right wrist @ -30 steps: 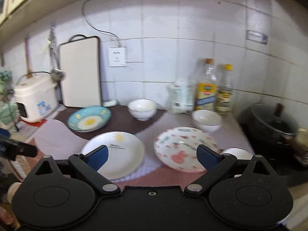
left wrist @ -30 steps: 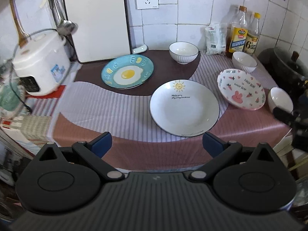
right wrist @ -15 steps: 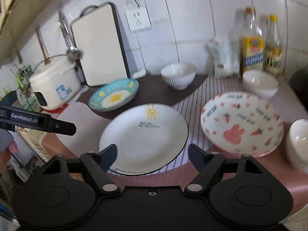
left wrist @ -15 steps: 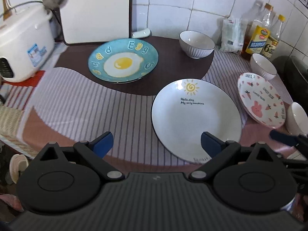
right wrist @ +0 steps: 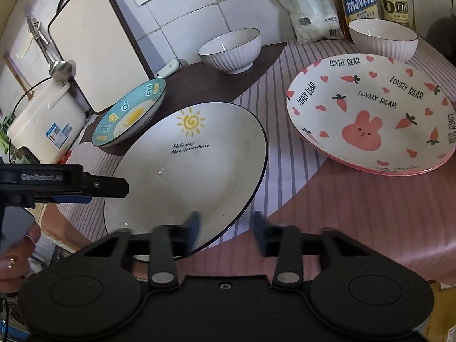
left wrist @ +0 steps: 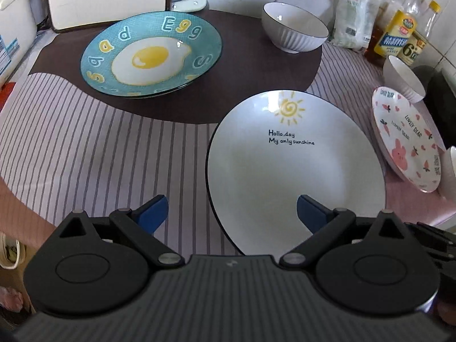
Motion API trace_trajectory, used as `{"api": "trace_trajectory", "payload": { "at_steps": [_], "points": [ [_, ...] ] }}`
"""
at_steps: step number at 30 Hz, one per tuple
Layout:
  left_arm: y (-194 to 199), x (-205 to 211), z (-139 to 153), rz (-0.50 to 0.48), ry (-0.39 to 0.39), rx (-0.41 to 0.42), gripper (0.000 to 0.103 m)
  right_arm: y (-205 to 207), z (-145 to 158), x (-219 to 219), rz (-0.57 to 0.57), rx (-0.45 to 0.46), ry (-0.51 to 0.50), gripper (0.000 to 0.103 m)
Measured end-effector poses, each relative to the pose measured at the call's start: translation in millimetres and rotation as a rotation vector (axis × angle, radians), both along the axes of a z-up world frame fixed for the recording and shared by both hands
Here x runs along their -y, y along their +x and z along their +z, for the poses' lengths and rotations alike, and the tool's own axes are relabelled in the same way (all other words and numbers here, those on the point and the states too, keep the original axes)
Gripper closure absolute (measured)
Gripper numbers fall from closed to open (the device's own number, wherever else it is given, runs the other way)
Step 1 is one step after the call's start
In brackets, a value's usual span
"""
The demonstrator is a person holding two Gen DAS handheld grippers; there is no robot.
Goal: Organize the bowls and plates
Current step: 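Move the left tool to the white sun plate rim and grasp it, then lift the white sun plate with the left tool toward the bunny plate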
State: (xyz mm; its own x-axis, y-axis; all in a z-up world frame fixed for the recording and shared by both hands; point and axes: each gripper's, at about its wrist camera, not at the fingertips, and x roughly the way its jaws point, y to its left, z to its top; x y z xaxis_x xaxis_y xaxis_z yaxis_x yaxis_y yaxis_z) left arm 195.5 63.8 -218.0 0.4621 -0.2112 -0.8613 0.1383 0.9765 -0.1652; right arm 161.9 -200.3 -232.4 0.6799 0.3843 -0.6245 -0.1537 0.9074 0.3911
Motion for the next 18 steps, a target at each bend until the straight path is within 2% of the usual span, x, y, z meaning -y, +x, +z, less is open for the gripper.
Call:
{"api": "trace_trajectory", "payload": {
  "at_steps": [1,2,3,4,5,6,18],
  "points": [
    [1.4,1.6,-0.9,-0.005,-0.001,-0.007,0.017,-0.4,0.5,-1.7,0.0,0.002,-0.003,0.07],
    [2.4,2.2,-2.3,-0.01,-0.005,-0.024,0.03,-0.5,0.2,-3.8,-0.004,0.002,-0.007,0.071],
    [3.6,1.8,-4.3,-0.01,-0.014,-0.049,0.048,-0.6,-0.2,-5.1,-0.004,0.0,-0.015,0.074],
    [4.7,1.2,-6.5,-0.008,-0.025,-0.071,0.056,-1.3,-0.4,-6.5,-0.004,0.003,-0.022,0.074],
    [5.8,2.1,-9.3,-0.004,-0.019,-0.088,0.071,0.4,-1.1,-5.9,-0.007,-0.002,-0.016,0.075],
    [6.2,3.1,-11.7,-0.002,0.001,-0.096,0.08,3.1,-2.1,-4.3,-0.011,-0.009,-0.005,0.076],
    [4.9,-0.6,-7.7,0.006,-0.013,-0.091,0.083,8.5,0.1,4.2,0.017,0.002,0.043,0.076]
  ]
}}
